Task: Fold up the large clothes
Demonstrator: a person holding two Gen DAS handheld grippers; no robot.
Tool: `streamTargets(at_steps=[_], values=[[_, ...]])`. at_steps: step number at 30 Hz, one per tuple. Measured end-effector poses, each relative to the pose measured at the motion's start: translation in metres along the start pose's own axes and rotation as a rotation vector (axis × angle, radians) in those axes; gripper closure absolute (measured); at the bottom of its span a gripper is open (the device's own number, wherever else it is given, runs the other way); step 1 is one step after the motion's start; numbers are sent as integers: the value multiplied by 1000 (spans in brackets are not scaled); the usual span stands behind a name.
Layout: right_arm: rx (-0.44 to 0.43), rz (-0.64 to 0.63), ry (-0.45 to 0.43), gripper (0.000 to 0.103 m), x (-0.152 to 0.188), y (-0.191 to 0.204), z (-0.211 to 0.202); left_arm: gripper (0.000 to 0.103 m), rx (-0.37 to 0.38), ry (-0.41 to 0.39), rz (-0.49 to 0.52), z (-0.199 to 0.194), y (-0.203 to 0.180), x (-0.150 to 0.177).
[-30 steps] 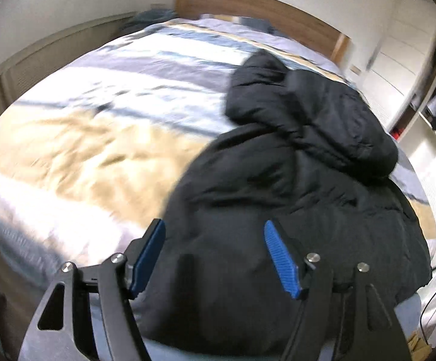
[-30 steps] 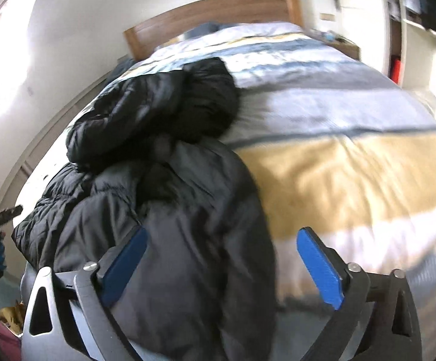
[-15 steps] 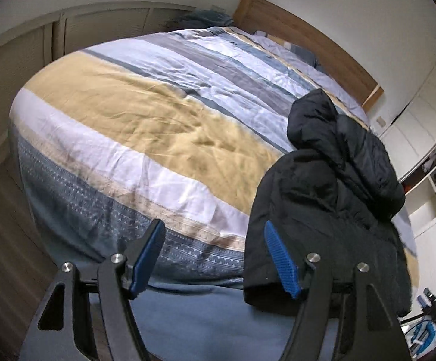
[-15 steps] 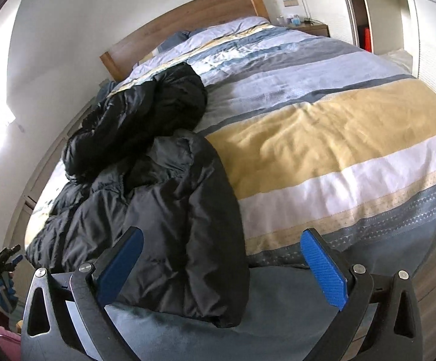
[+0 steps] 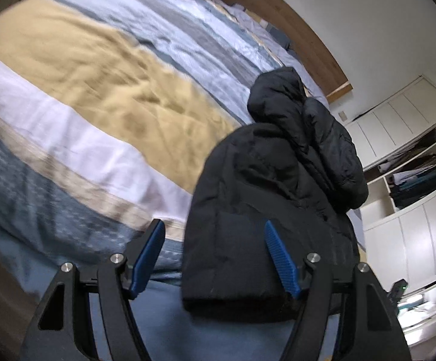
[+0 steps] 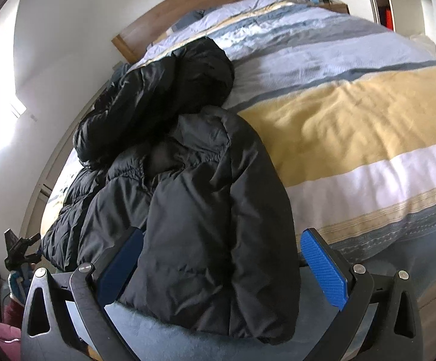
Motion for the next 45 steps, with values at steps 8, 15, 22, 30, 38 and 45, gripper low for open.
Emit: streamTargets(at_steps=[8, 15, 22, 30, 38, 45], values=[[-14, 74, 83, 0, -4, -15, 27, 36, 117, 165, -58, 61, -4, 1], [-66, 132, 189, 0, 7, -26, 57, 33, 211, 203, -96, 71, 3, 16], [-122, 175, 230, 0, 16, -33, 66, 33, 269, 222, -92, 60, 3, 27], [-200, 139, 227, 7, 22, -17, 57, 33, 345, 213, -115, 53, -15, 32], [-244, 170, 211, 34, 29, -20, 50, 41, 264, 167, -121, 50, -23, 40], [-269, 168, 195, 63, 34, -18, 47, 82, 200, 135, -67, 45, -40, 47]])
Point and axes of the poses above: each gripper's, at about its wrist camera, not at the fingertips, and z roughly the way its jaws point, y to its left, x to its underside, the point moved 2 cm from there along z, roughly the way its jaws point, and after that the axes turned 10 degrees about -x, right-handed, at the moved point
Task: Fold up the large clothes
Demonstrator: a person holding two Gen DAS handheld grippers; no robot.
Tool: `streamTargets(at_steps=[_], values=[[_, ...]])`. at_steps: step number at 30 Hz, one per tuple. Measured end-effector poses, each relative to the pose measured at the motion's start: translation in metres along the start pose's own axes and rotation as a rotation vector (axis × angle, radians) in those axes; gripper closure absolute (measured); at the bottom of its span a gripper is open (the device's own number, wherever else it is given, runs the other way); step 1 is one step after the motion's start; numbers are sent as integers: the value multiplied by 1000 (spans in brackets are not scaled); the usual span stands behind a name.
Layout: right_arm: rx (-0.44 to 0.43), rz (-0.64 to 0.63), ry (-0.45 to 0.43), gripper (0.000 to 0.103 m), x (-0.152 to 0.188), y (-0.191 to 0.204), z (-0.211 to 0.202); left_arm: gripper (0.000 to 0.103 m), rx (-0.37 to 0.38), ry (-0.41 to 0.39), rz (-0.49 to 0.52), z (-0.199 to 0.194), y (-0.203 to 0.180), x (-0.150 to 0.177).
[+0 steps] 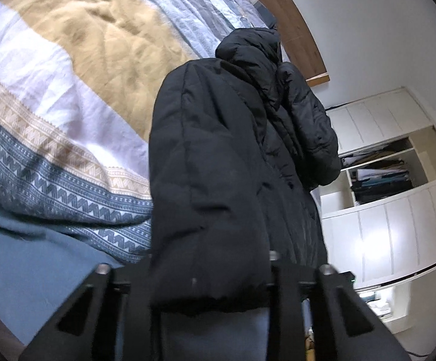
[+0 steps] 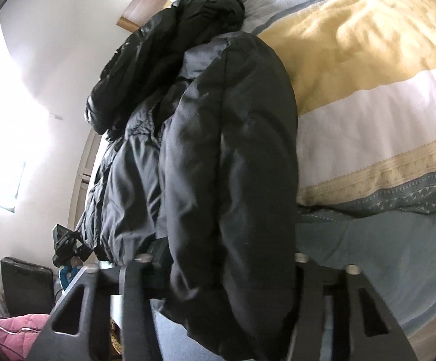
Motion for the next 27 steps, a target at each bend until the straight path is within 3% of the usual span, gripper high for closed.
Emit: streamTargets(at_steps=[2, 5, 15, 20, 27], values=[[-11, -23, -4, 74, 1, 7, 1, 86, -38, -5, 41, -2, -10, 0], [-8, -66, -17, 82, -1, 20, -2, 90, -49, -21, 89, -7, -28, -1], [-73, -149, -154, 87, -41, 61, -37, 93, 72, -108, 115, -51, -76, -38], [-178, -138, -249, 87, -73, 81, -54, 93, 174, -143, 96, -71, -108, -71], [-382, -48, -373, 87, -125, 93, -70, 93, 414, -185, -34, -87, -135, -127]])
Point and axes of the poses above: each gripper's, at about its wrist camera, not at the fingertips, and z roughly the way its jaws point, y to its left, x to its underside, the point moved 2 cm from there along z, roughly the way its jaws point, and after that the axes turned 10 degrees about -x, right-handed, at the moved point
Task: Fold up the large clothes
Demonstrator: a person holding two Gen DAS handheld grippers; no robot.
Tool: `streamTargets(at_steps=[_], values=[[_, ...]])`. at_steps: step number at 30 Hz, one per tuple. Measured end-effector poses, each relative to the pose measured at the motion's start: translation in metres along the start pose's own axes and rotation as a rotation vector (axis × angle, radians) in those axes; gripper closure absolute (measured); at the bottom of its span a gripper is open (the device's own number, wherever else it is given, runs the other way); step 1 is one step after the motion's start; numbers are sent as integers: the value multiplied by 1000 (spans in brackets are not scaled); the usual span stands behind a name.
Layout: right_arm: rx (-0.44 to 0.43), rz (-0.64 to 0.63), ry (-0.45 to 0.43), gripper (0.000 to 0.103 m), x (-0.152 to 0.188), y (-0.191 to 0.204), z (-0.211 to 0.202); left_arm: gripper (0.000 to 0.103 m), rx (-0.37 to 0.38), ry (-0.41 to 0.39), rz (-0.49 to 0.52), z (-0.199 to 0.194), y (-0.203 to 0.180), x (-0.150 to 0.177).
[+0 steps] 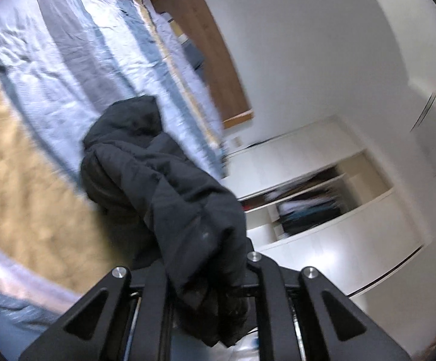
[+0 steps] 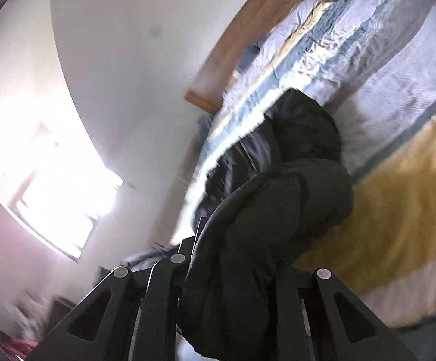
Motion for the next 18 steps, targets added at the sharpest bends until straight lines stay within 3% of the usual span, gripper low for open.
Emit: streamTargets(at_steps=[4, 9, 14, 18], values=[[-90, 91, -81, 87, -27, -7, 8, 93, 73, -23, -60, 15, -14, -30], [-106, 166, -152, 86, -60, -12, 27, 93, 70, -45, -128, 48, -31, -78], [-94, 183, -213, 83, -104, -6, 51, 93, 20, -77, -150, 95, -49, -133], [-16, 160, -272, 82, -143, -9, 81, 92, -62, -114, -138, 132, -53, -181]])
Point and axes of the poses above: each gripper's, at about its wrist camera, not at the fingertips, and z roughly the way its jaws point, y to its left, x to its underside, the point moved 2 cm from there along z, roughly the way its jaws point, and after that the axes turned 10 degrees about -x, right-handed, at the moved point
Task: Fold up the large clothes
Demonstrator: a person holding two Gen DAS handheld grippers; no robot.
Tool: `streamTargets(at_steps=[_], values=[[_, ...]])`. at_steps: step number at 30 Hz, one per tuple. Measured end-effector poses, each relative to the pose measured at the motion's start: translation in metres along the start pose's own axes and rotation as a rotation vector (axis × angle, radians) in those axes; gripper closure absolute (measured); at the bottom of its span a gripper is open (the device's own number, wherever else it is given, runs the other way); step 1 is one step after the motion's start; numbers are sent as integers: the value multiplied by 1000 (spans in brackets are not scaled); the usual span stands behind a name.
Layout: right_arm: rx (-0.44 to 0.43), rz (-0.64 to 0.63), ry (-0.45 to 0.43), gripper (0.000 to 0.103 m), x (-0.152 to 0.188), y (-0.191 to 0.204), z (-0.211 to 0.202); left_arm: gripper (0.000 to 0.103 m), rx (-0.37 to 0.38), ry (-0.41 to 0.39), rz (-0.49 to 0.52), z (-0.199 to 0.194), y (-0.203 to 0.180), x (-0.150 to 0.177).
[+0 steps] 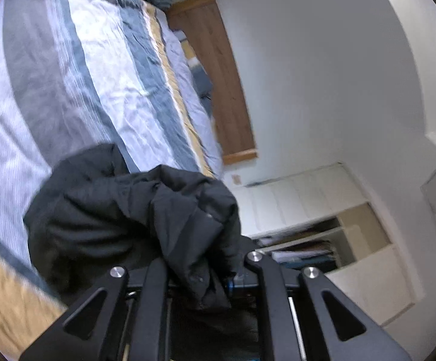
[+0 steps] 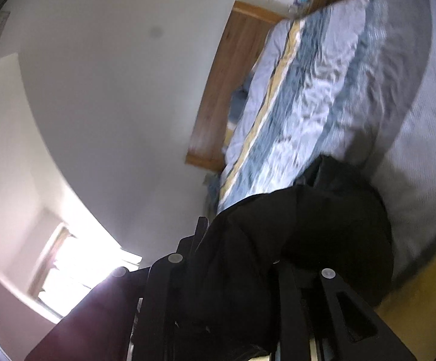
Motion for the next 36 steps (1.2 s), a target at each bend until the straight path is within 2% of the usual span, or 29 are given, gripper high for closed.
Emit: streamTargets(at_steps=[4, 8, 14, 17, 20, 23, 26, 32, 34, 35, 36], values=[[125, -87, -18, 82, -29, -4, 51, 92, -110, -52, 31, 51, -1, -48], [256, -153, -23, 82, -53, -22, 95, 90, -209, -61, 80, 109, 9, -87], [418, -145, 12, 82, -81, -91, 164, 88, -357, -11, 129, 214, 55, -120], [481, -122, 33, 82, -88, -129, 187, 87, -401, 27, 127, 254, 84, -124], [511, -84, 53, 82, -93, -165, 206, 87, -434, 69, 146, 296, 111, -127], [522, -57, 80, 83, -95, -194, 221, 87, -430, 101, 134, 328, 136, -126], [515, -34, 98, 83, -95, -217, 234, 87, -412, 115, 127, 346, 152, -125], [518, 0, 108, 81, -95, -232, 242, 87, -426, 152, 82, 360, 163, -129], [478, 26, 106, 74, -97, -231, 239, 83, -408, 164, 29, 355, 163, -132], [455, 34, 104, 61, -99, -228, 236, 79, -376, 170, -29, 351, 163, -135], [418, 43, 106, 50, -101, -223, 234, 69, -350, 170, -60, 346, 162, -138]])
Point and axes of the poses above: each gripper's, at about its wrist camera, not at the fingertips, and z roughly the way its jaws point, y to its left, x to its underside, the point moved 2 cm from there along z, roughly the way its jaws point, and after that the axes turned 10 degrees about -x, right-handed, at the moved point
